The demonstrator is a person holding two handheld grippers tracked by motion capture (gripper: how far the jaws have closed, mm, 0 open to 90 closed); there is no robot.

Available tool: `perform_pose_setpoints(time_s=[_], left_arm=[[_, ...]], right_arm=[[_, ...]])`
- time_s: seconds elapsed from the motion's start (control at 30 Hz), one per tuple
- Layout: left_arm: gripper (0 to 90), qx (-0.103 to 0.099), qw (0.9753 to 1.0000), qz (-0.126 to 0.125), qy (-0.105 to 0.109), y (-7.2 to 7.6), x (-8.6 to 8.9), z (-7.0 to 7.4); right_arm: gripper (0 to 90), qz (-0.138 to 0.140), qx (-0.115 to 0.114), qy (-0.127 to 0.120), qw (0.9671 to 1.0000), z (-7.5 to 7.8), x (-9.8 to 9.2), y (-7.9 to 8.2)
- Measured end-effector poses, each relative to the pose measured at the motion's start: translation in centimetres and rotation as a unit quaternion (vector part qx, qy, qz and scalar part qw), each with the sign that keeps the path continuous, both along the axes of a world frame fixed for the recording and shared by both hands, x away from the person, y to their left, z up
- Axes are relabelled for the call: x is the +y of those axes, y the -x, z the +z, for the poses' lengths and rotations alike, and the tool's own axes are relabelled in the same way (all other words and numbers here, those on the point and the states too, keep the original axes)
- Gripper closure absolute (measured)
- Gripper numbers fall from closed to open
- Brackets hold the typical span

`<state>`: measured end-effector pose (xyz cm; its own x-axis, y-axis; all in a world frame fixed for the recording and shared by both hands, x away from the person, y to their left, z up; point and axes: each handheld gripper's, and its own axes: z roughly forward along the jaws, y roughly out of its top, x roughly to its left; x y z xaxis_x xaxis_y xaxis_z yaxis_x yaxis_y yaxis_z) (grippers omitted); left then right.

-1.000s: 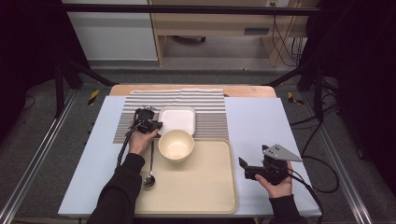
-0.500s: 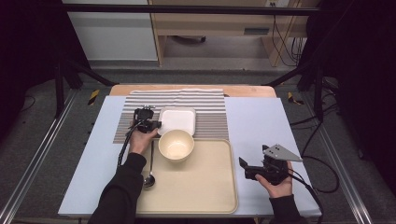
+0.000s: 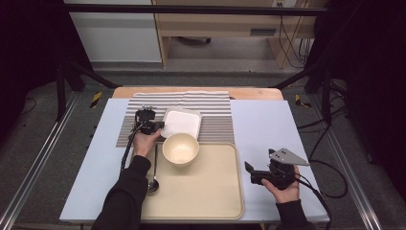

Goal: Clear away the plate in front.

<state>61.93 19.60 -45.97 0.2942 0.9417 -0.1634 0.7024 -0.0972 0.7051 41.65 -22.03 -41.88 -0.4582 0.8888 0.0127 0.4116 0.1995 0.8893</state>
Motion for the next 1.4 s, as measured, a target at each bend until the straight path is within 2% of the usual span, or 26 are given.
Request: perform_pose_setpoints(time_s=[0.1, 0.27, 0.33, 0.47, 0.57, 0.67, 0.73, 0.9, 1.13, 1.4], left_arm=[[86.6, -0.007, 1.0000, 0.004, 0.001, 0.1, 0.3, 0.4], [88.2, -0.023, 0.9995, 0.015, 0.017, 0.3, 0.7, 1.0], [88.3, -0.028, 0.9993, 0.014, 0.018, 0.4, 0.8, 1.2], [88.6, -0.046, 0.9988, 0.014, 0.002, 0.7, 1.0, 1.8], [88.6, -0.066, 0.9977, 0.015, -0.006, 0.9, 1.1, 2.3], [88.7, -0.084, 0.9963, 0.018, -0.003, 1.2, 1.3, 2.9], [88.7, -0.092, 0.9955, 0.020, 0.002, 1.3, 1.4, 3.2], [88.7, -0.107, 0.9938, 0.028, -0.003, 1.5, 1.9, 4.1], [88.7, -0.136, 0.9899, 0.039, 0.006, 1.8, 2.6, 6.0], [88.7, -0.162, 0.9859, 0.035, 0.020, 2.5, 2.6, 8.3]], right_arm=[[3.9, 0.000, 0.001, -0.001, 1.0000, 0.0, 0.1, 0.0], [3.9, 0.001, 0.001, -0.003, 1.0000, 0.0, 0.1, 0.0], [3.9, 0.000, 0.001, -0.001, 1.0000, 0.0, 0.1, 0.0], [3.8, 0.000, 0.000, -0.003, 1.0000, 0.0, 0.1, 0.0], [3.8, 0.001, 0.001, -0.001, 1.0000, 0.0, 0.1, 0.0], [3.8, 0.000, 0.003, 0.002, 1.0000, -0.1, 0.1, 0.0], [3.8, 0.000, 0.002, 0.003, 1.0000, -0.1, 0.2, 0.0], [3.9, 0.000, 0.002, 0.002, 1.0000, -0.1, 0.1, 0.0], [3.9, 0.000, 0.002, 0.002, 1.0000, -0.1, 0.1, 0.0], [3.9, 0.000, 0.002, 0.002, 1.0000, -0.1, 0.1, 0.0]])
